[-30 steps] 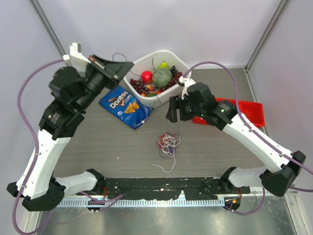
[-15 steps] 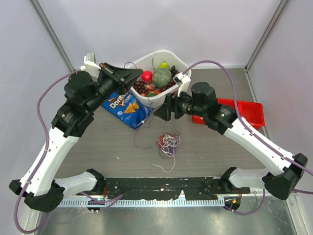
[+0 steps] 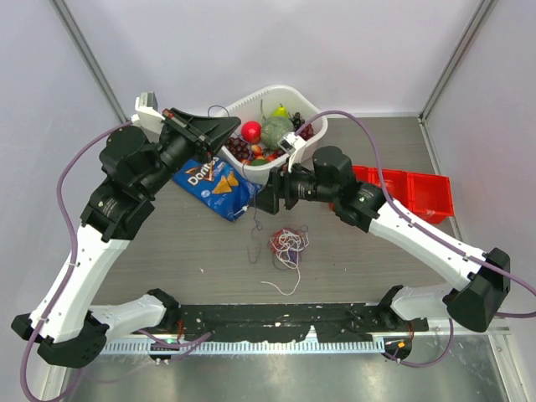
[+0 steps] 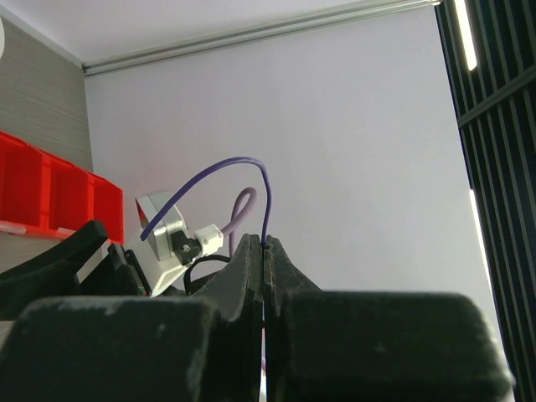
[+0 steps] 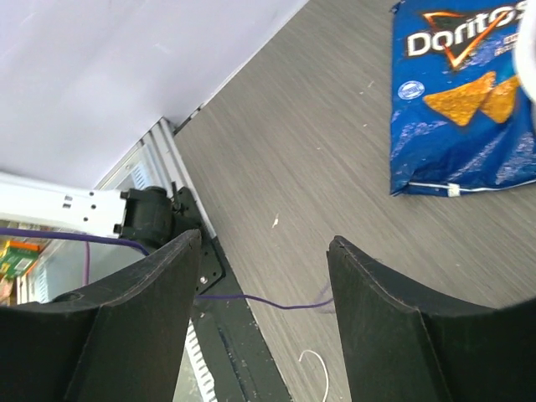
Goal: Untangle the cables
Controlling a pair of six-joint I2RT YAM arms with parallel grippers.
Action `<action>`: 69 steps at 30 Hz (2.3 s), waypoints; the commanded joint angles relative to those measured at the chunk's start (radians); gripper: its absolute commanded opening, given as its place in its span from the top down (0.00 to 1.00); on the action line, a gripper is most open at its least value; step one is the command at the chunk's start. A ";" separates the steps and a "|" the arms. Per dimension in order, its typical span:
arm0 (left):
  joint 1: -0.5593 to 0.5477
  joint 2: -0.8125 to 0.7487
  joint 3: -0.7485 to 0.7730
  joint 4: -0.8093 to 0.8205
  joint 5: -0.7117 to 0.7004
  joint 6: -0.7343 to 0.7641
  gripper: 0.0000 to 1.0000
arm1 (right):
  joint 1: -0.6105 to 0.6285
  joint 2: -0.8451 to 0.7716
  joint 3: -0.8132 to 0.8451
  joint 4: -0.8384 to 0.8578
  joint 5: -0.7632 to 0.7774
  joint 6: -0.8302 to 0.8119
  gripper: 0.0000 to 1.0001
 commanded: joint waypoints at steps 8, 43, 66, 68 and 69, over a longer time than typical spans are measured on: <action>0.003 0.004 0.047 0.063 0.022 0.022 1.00 | 0.003 -0.076 0.033 -0.108 0.250 0.008 0.35; 0.045 0.021 0.088 0.039 0.118 0.059 1.00 | 0.000 -0.027 0.015 0.167 0.179 0.125 0.99; 0.045 -0.225 -0.604 0.023 0.179 0.133 1.00 | -0.333 -0.054 0.268 0.136 -0.020 0.470 0.99; 0.045 -0.198 -0.602 0.080 0.230 0.142 0.93 | -0.333 -0.054 0.262 0.159 -0.052 0.464 0.99; 0.045 -0.185 -0.596 0.088 0.251 0.148 0.80 | -0.332 -0.049 0.262 0.167 -0.072 0.444 0.99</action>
